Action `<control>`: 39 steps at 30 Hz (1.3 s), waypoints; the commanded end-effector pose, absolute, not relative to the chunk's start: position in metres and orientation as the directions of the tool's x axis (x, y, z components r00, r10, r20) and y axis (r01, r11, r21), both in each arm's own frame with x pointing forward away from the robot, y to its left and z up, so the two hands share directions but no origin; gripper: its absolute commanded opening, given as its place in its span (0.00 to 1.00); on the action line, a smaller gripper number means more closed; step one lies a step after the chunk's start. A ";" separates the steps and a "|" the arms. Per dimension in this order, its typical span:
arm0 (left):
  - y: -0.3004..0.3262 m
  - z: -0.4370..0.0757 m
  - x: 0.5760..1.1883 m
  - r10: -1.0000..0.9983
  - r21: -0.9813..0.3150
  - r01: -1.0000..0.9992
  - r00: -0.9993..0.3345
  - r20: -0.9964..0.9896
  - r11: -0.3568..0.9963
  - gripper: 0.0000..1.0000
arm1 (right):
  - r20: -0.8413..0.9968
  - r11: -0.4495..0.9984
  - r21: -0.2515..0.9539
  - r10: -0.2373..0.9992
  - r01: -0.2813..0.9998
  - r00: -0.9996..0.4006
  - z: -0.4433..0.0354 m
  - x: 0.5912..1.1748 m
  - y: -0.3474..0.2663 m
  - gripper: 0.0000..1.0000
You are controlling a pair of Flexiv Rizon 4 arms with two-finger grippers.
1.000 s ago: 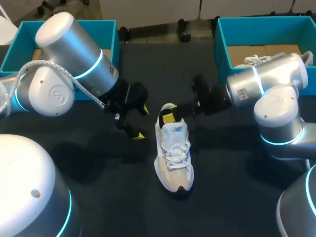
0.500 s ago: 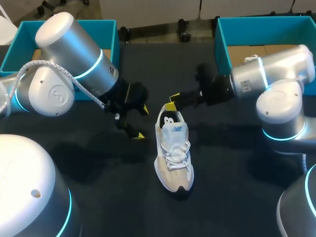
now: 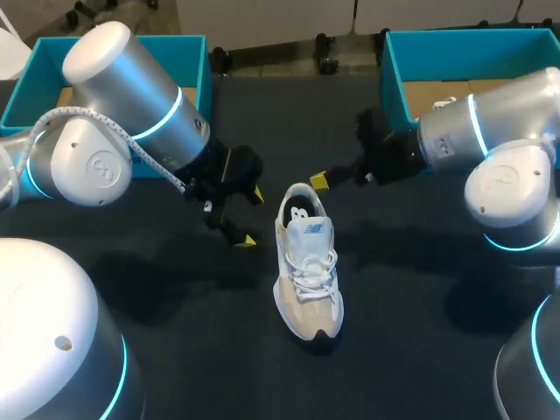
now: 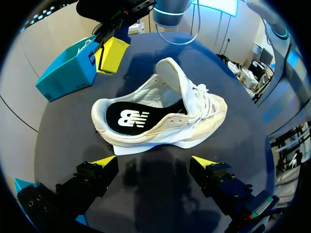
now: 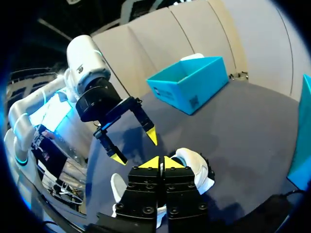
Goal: Take the shoe out of the shoebox, open the shoe tongue, remove and reinsert the insole, then place the shoe into the shoebox
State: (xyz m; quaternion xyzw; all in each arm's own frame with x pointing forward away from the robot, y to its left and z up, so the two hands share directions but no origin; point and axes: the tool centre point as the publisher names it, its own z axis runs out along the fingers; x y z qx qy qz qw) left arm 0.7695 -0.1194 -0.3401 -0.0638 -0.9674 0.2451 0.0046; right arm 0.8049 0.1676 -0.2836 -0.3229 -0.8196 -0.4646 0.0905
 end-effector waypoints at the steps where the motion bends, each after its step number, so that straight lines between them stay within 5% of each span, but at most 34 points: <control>1: -0.119 -0.340 0.769 0.126 -0.474 0.121 -0.992 -0.023 0.872 1.00 | 0.418 0.389 0.679 0.492 0.623 -0.764 -0.276 0.802 0.170 0.00; 22: -0.105 -0.325 0.770 0.102 -0.467 0.091 -0.995 -0.001 0.880 1.00 | 0.418 0.391 0.674 0.498 0.626 -0.760 -0.276 0.802 0.171 0.00; 39: -0.065 -0.291 0.775 0.120 -0.457 0.081 -0.991 0.057 0.886 1.00 | 0.370 0.312 0.586 0.718 0.748 -0.589 -0.280 0.789 0.189 0.00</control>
